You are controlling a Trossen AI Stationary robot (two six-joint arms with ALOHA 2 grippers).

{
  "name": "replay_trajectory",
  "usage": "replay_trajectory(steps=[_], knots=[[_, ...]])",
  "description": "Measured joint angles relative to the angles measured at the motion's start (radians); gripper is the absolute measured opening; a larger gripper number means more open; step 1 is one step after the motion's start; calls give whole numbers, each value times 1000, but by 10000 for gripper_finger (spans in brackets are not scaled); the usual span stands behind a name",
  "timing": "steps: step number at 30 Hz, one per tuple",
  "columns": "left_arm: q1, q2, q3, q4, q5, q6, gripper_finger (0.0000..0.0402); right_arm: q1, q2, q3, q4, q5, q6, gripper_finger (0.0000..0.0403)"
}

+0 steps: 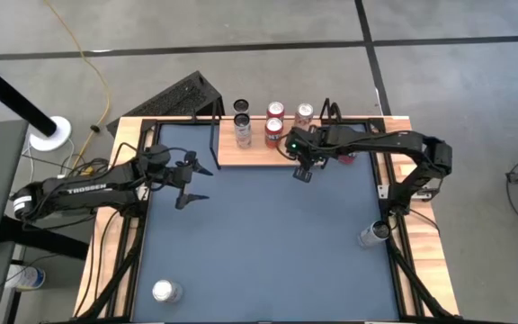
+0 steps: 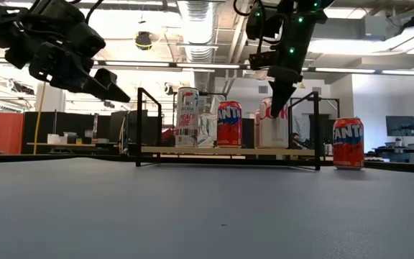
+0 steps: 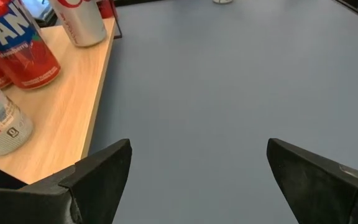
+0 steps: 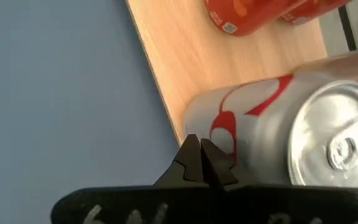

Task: Place canned beverage on shelf
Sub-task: Put the right silver soda can on the shelf aligned with the other silver soda can

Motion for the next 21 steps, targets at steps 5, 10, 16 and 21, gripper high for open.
replay_trajectory(steps=[5,10,16,21], knots=[[0,21,0,4,0,0,364,-17,-3,0,-5,18,-14,0],[0,46,0,23,1,0,364,-39,-3,0,-5,23,-53,0],[0,47,0,25,2,-1,364,-73,-3,0,2,24,-143,0],[0,47,0,27,2,-2,364,-100,-3,0,27,25,-198,0]])
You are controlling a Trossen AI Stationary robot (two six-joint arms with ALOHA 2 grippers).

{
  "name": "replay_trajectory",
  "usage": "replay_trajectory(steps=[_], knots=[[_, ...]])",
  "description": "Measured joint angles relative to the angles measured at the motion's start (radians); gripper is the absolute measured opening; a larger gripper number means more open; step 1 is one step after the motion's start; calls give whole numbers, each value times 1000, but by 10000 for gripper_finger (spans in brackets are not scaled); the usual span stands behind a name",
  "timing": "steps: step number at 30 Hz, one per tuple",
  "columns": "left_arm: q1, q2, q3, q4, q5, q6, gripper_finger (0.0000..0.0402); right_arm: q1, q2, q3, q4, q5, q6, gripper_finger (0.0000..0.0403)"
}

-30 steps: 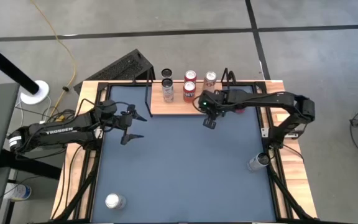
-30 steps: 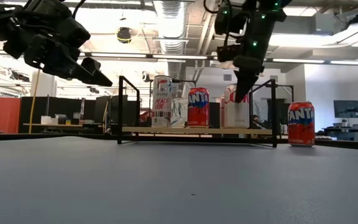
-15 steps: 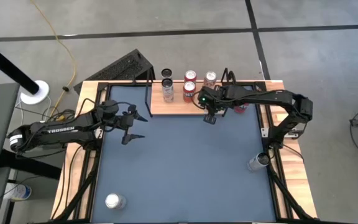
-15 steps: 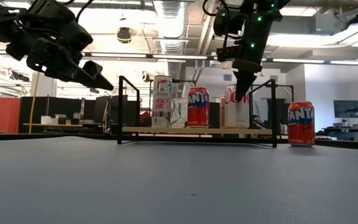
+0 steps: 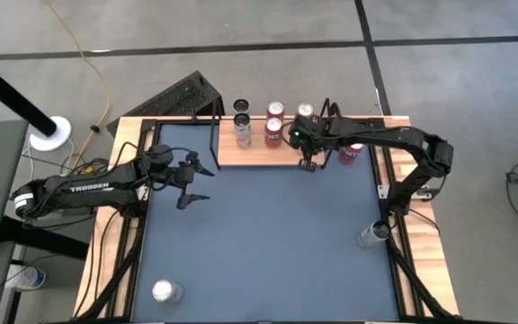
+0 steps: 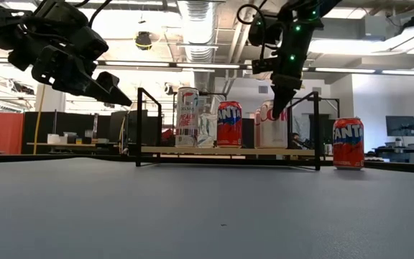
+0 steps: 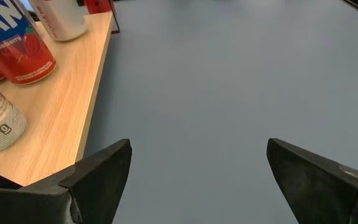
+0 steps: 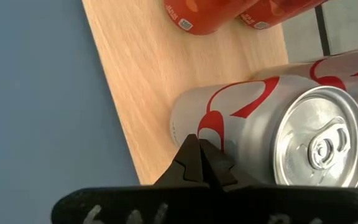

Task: Place canned beverage on shelf
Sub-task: Put the right silver soda can on the shelf aligned with the other silver soda can

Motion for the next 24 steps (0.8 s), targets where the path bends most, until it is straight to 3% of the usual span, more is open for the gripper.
replay_trajectory(steps=[12,24], knots=[[0,0,0,0,-2,1,364,-44,-1,0,2,0,-78,0],[0,0,0,0,-2,2,364,-14,-1,0,-4,19,-71,0]])
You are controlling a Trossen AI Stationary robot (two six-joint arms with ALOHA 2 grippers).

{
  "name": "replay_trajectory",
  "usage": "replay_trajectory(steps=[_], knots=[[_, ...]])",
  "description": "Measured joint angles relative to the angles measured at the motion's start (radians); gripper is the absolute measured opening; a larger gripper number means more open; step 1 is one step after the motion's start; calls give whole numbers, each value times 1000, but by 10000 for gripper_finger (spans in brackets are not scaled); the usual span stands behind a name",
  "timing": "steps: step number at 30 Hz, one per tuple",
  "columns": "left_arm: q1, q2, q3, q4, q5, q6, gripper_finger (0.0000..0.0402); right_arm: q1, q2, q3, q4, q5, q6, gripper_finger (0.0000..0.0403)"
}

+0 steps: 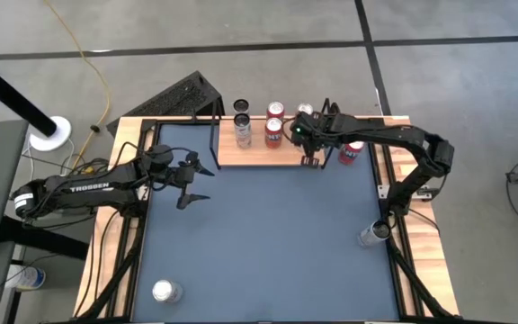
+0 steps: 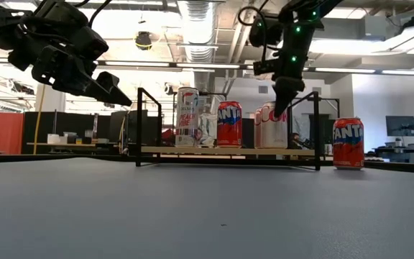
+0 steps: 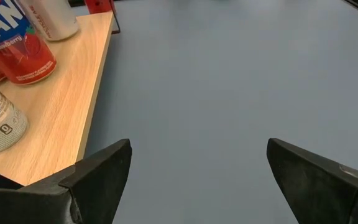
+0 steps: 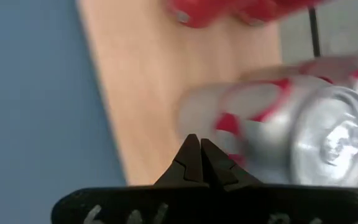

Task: Place canned beverage on shelf
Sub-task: Put the right silver soda can on the shelf aligned with the other silver soda can, then put the orange soda can on the shelf aligned with the other orange soda can

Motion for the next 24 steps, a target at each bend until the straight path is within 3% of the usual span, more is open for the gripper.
replay_trajectory(steps=[8,13,17,24], knots=[[0,0,0,0,0,-1,364,149,-1,124,-151,-31,131,0],[0,0,0,0,6,-8,364,242,-2,218,-311,-211,355,0],[0,0,0,0,7,-11,364,331,0,219,-402,-346,522,0],[0,0,0,0,10,-16,364,489,-71,112,-455,-343,733,0]])
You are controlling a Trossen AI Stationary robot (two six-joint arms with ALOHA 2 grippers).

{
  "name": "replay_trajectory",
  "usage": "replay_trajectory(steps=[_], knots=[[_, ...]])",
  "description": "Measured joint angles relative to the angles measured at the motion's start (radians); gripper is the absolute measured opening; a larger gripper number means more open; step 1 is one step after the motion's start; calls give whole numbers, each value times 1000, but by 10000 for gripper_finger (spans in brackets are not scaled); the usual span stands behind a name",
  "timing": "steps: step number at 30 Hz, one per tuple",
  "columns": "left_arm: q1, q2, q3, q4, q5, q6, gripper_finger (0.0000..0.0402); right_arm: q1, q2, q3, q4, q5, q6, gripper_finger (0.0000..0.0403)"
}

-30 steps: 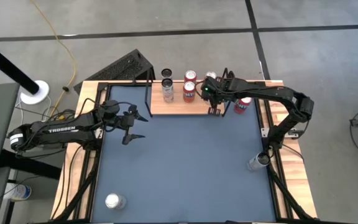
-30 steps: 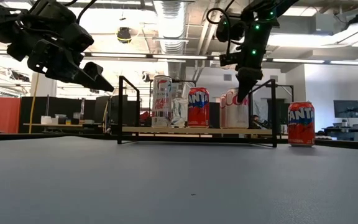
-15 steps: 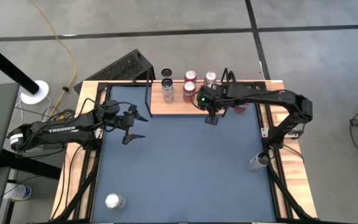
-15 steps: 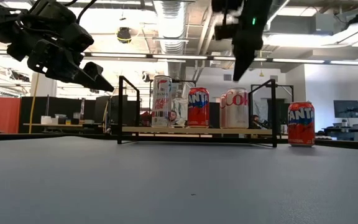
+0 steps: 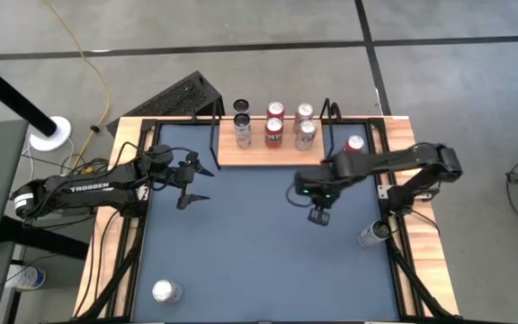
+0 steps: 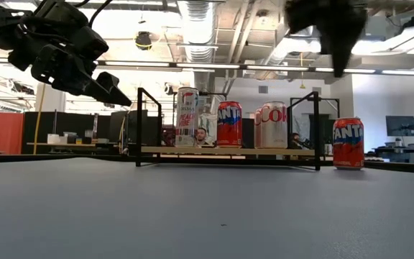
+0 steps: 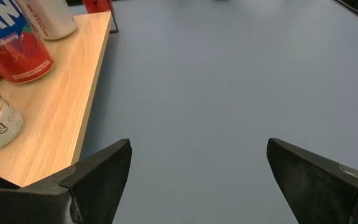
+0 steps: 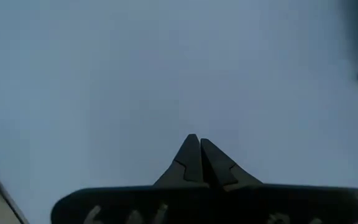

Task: Place canned beverage on shelf
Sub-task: Put the orange soda can on the shelf aligned with the other orange soda can

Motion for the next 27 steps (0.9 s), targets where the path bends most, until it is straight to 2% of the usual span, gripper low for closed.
replay_trajectory(steps=[4,7,10,14,17,20,27], knots=[[0,0,0,0,1,-1,364,11,-160,-152,17,53,144,0],[0,0,0,0,0,-2,364,-22,-304,-280,8,114,271,0],[0,0,0,0,0,-2,364,-87,-443,-373,-3,236,377,0],[0,0,0,-1,0,-4,364,-225,-548,-408,-8,288,446,0],[0,0,0,-3,-1,-3,364,-339,-593,-407,29,292,397,6],[0,0,0,-3,-1,1,364,-459,-601,-407,93,290,329,28],[0,0,0,-4,-2,1,364,-721,-531,-407,173,277,199,127]])
